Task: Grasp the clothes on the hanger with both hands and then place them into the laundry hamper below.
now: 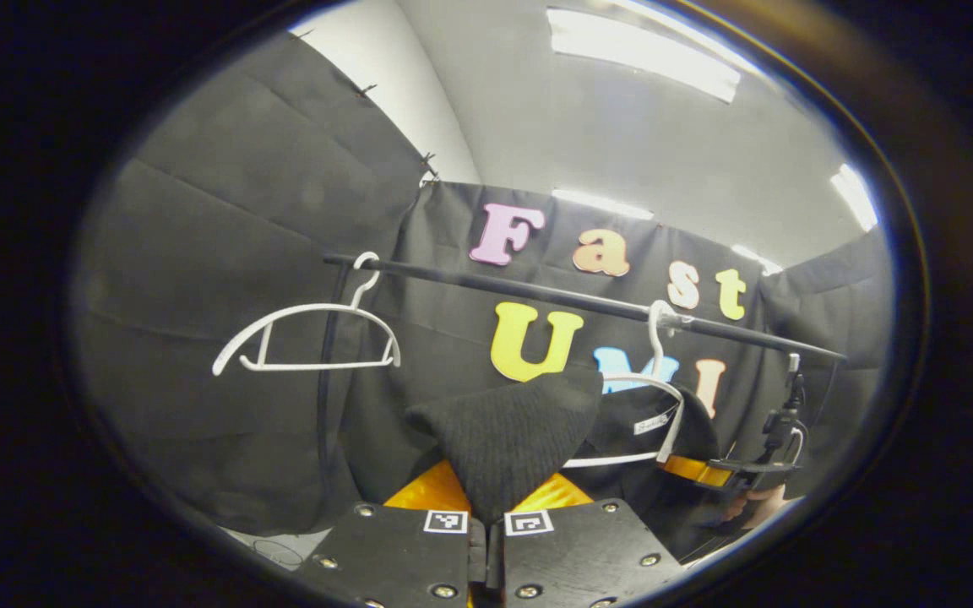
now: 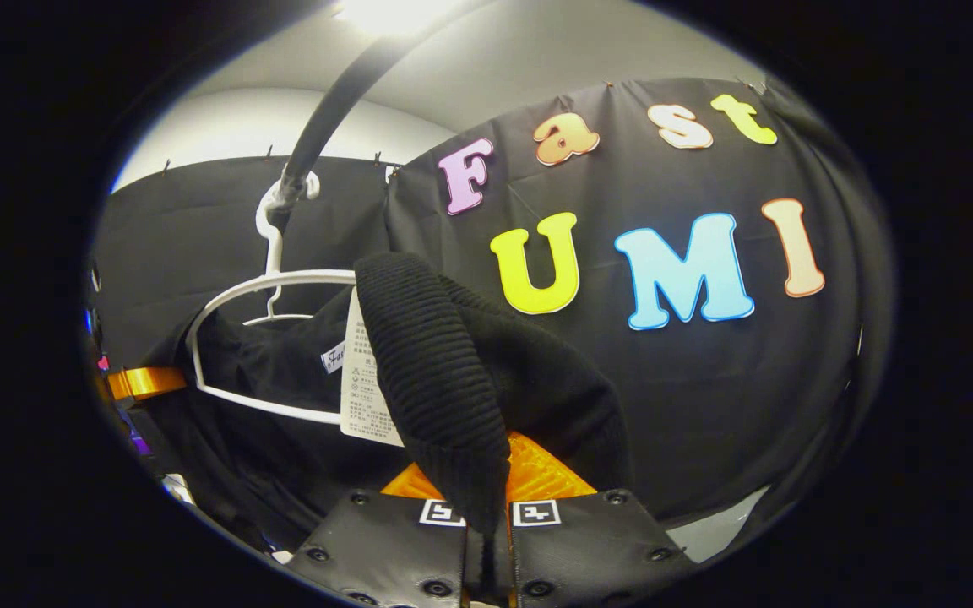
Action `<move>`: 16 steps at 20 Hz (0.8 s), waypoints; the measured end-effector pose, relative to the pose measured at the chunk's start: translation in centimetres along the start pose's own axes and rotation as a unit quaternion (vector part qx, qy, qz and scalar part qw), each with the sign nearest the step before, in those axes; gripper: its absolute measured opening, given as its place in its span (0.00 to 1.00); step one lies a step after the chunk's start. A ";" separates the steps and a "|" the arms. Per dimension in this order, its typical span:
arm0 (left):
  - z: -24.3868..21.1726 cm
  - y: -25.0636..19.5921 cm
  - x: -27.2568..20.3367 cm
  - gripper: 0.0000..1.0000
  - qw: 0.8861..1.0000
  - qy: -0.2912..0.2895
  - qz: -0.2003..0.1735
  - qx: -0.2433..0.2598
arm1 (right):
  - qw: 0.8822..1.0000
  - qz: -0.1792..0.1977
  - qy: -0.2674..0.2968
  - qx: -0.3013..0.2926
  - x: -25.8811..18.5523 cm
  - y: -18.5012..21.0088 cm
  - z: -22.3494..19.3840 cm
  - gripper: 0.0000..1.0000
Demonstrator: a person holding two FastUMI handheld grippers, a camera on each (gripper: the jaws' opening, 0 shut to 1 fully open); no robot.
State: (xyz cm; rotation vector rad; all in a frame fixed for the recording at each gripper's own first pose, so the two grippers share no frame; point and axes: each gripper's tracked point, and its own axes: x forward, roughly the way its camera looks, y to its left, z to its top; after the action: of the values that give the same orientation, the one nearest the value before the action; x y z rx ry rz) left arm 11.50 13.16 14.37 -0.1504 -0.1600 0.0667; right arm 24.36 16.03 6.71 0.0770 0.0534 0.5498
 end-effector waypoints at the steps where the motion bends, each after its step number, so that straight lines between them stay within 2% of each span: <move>1: 0.2 -0.6 -0.1 0.01 1.000 0.008 -0.025 -0.005 | 1.000 0.002 0.000 -0.002 -0.7 -0.2 0.1 0.09; 3: 1.0 -1.9 -1.6 0.01 0.997 0.017 -0.074 -0.001 | 1.000 0.004 -0.006 -0.008 -1.7 -0.5 0.5 0.09; 5: 2.2 -1.8 -2.5 0.01 0.996 0.014 -0.090 0.005 | 1.000 0.016 -0.008 -0.006 -2.6 -0.2 0.4 0.09; 7: 3.0 -2.1 -2.5 0.01 0.995 0.007 -0.099 -0.022 | 1.000 0.029 -0.008 -0.006 -3.3 0.4 0.4 0.09; 11: 4.0 -0.5 -2.1 0.01 0.994 -0.014 -0.089 -0.062 | 0.998 0.053 -0.015 -0.003 -4.3 1.2 0.3 0.09; 16: 5.1 1.8 -0.1 0.01 0.995 -0.028 -0.084 -0.050 | 0.999 0.029 -0.033 0.010 -3.2 0.1 0.5 0.09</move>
State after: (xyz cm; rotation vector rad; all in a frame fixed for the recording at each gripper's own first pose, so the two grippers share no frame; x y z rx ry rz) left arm 10.44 15.62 19.09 -0.2347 -0.2323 -0.1053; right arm 21.58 14.42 7.33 0.1169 -0.0085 0.6046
